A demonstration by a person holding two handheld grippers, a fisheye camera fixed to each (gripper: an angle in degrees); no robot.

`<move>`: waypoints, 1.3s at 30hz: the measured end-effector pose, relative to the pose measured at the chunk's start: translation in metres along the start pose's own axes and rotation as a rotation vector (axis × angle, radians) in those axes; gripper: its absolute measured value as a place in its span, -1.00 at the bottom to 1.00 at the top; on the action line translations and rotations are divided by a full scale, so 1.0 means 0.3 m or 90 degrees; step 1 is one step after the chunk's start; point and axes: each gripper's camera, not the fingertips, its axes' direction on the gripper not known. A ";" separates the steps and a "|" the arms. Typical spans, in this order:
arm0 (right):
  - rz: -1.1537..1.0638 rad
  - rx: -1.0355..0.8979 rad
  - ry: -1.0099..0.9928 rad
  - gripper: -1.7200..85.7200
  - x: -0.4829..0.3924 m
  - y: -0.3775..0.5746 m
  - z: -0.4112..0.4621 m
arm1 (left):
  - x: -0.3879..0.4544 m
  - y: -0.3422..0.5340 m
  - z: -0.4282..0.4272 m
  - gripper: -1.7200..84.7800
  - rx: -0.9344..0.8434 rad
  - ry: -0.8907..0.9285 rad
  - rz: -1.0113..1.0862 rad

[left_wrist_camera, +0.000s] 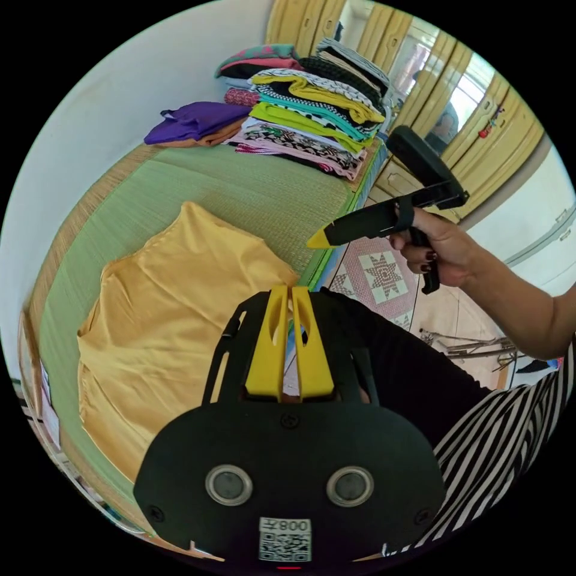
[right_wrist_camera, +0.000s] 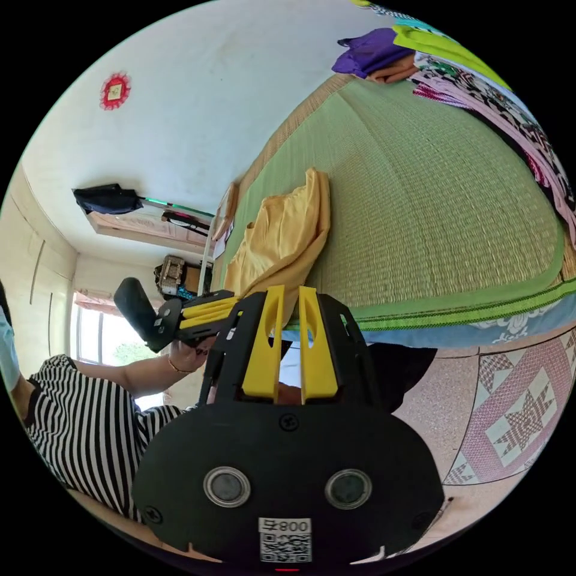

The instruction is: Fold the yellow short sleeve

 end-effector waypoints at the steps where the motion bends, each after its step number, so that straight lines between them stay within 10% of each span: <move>1: 0.005 0.001 -0.007 -0.86 0.019 -0.012 0.004 | -0.014 0.013 -0.014 -0.94 0.007 0.012 -0.017; 39: 0.113 -0.042 -0.032 -0.94 0.113 -0.594 0.128 | -0.234 0.343 0.017 -0.94 0.044 0.166 -0.100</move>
